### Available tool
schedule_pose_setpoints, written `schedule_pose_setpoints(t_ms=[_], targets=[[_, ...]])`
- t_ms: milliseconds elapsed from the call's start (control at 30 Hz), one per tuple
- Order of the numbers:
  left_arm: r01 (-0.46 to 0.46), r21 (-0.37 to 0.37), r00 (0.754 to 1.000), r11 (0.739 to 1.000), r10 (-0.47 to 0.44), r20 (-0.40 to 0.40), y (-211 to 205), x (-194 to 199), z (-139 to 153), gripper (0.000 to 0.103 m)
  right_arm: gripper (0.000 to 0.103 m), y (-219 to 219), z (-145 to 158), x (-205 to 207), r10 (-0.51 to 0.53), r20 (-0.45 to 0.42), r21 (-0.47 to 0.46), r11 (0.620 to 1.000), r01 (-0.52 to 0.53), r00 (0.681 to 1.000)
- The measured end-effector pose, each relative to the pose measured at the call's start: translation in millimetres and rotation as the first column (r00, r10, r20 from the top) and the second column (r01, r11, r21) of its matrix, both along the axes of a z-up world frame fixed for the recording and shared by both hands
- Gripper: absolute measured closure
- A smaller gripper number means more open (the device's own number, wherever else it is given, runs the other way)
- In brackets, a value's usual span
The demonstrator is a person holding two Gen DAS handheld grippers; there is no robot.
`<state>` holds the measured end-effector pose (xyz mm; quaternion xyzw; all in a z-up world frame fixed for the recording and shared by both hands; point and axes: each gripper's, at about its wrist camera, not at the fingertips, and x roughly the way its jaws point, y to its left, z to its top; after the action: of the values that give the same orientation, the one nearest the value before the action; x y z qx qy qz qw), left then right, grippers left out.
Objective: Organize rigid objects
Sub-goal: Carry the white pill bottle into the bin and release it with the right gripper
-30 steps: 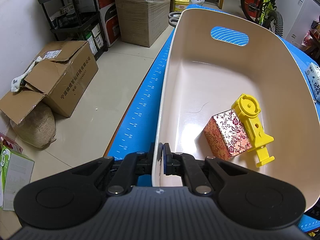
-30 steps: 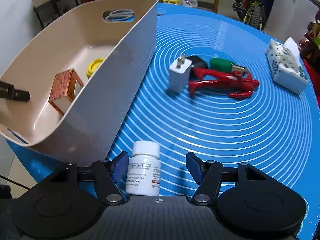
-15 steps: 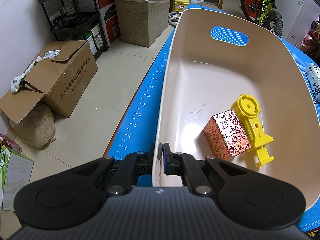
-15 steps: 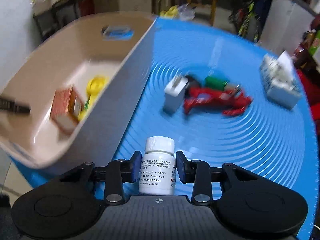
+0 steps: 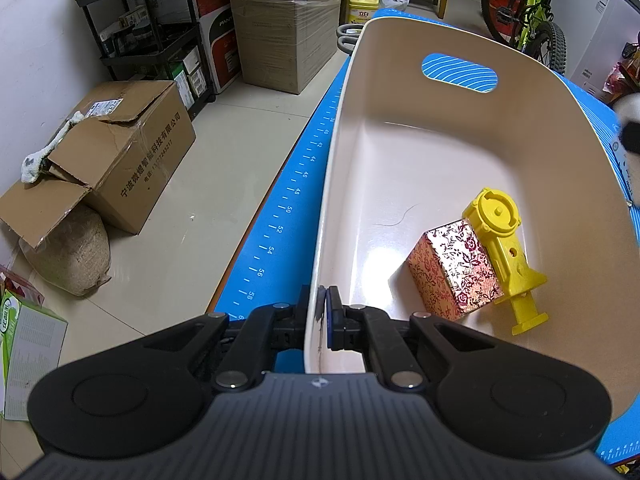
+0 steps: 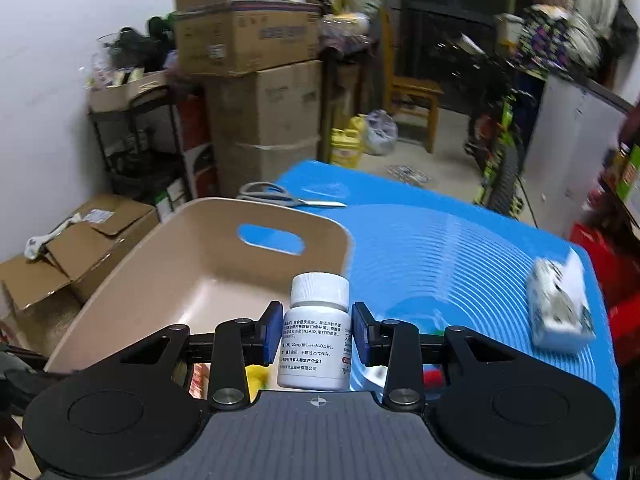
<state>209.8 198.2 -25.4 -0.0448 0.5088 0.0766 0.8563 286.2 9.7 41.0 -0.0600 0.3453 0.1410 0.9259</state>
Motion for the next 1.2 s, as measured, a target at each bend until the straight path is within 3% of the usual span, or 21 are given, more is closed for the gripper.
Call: schedule_pose_setpoints(t_ms=[267, 533, 967, 1200], targets=[[-0.001, -0.001, 1.0, 1.0, 0.001, -0.001, -0.9, 0.2, -0.1, 0.095, 0.059, 56.7, -5.0, 24.9, 0.095, 0.017, -0.059, 0.994, -0.094, 0.995], [-0.002, -0.004, 1.0, 1.0, 0.002, 0.0, -3.2, 1.2, 0.2, 0.095, 0.059, 99.5, -31.3, 49.0, 0.133, 0.007, -0.138, 0.982, -0.131, 0.991], [-0.003, -0.01, 1.0, 1.0, 0.003, 0.0, -3.6, 1.3, -0.1, 0.095, 0.059, 128.2, -82.3, 79.0, 0.156, -0.16, -0.147, 0.973, -0.18, 0.975], [0.0, -0.013, 1.0, 1.0, 0.0, 0.0, -3.8, 1.3, -0.7, 0.095, 0.059, 144.5, -104.5, 86.3, 0.15, -0.242, -0.198, 0.96, -0.2, 0.959]])
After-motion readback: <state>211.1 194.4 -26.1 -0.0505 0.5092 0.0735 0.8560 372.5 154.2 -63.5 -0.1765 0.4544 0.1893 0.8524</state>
